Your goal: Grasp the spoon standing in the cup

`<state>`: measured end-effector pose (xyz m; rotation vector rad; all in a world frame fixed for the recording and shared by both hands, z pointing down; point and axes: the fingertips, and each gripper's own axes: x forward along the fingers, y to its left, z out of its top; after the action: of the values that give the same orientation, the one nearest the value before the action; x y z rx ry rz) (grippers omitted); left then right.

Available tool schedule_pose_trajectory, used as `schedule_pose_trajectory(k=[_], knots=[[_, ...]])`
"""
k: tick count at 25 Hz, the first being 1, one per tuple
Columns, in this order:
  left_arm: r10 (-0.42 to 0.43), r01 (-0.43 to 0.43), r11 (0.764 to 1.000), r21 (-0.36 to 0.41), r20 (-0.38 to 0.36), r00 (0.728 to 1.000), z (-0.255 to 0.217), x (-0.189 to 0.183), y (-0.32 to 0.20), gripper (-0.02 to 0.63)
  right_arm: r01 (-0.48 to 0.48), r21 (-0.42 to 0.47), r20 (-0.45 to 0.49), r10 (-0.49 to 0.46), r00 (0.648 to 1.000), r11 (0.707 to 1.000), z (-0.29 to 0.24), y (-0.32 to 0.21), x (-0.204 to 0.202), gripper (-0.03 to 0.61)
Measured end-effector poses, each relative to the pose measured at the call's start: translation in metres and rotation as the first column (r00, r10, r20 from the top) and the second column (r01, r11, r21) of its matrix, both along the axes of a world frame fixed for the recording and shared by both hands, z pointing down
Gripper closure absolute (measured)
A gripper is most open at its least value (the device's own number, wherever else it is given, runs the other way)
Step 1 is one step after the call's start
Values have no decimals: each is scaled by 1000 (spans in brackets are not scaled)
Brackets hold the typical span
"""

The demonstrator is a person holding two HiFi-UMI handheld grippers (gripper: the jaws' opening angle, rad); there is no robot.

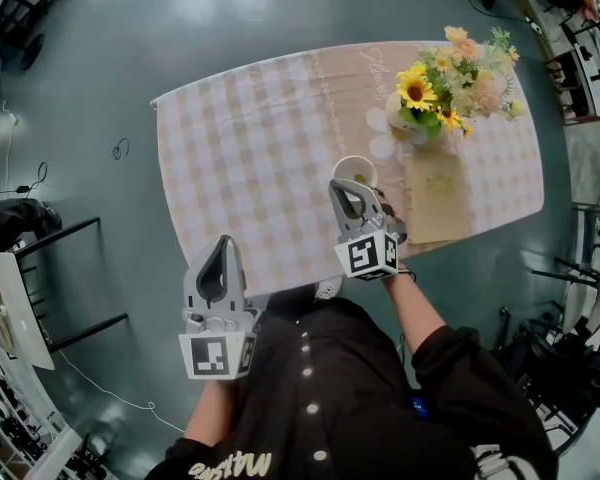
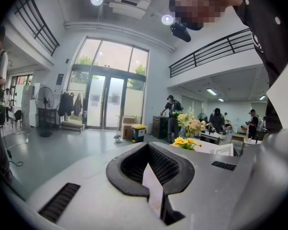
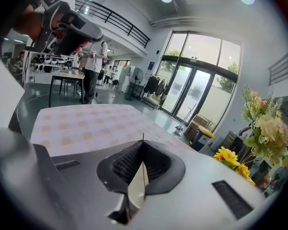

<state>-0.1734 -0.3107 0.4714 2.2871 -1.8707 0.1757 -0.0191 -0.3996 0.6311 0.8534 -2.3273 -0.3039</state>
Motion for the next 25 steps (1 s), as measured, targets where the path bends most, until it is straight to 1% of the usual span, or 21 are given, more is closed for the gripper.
schedule_pose_trajectory(k=[5,9,11,13,15,17,22,25], knots=[[6,-6,1000,15,2,1000,-9,5,2,597,-30,0,66,29,997,1000,-19,-1,13,578],[14,-14,999,31,1,1000,-16,12,2,597,-70,-24,173,73,982,997,-44,-3,26,578],[22,-22,999,46,3,1000,-21,16,2,597,-106,-49,247,115,962,993,-62,-3,33,578],[26,-26,997,69,4,1000,-27,20,2,597,-131,-55,317,142,938,990,-83,-2,40,578],[29,-29,995,94,3,1000,-33,23,2,597,-152,-65,377,165,912,986,-102,-2,48,578],[33,-33,994,101,0,999,-38,27,2,597,-171,-83,430,190,883,982,-120,-1,56,578],[46,-45,991,123,-2,999,-48,34,3,597,-190,-80,524,203,827,979,-160,4,74,578],[42,-41,988,146,-3,999,-56,34,3,597,-204,-76,557,211,803,976,-182,10,84,578]])
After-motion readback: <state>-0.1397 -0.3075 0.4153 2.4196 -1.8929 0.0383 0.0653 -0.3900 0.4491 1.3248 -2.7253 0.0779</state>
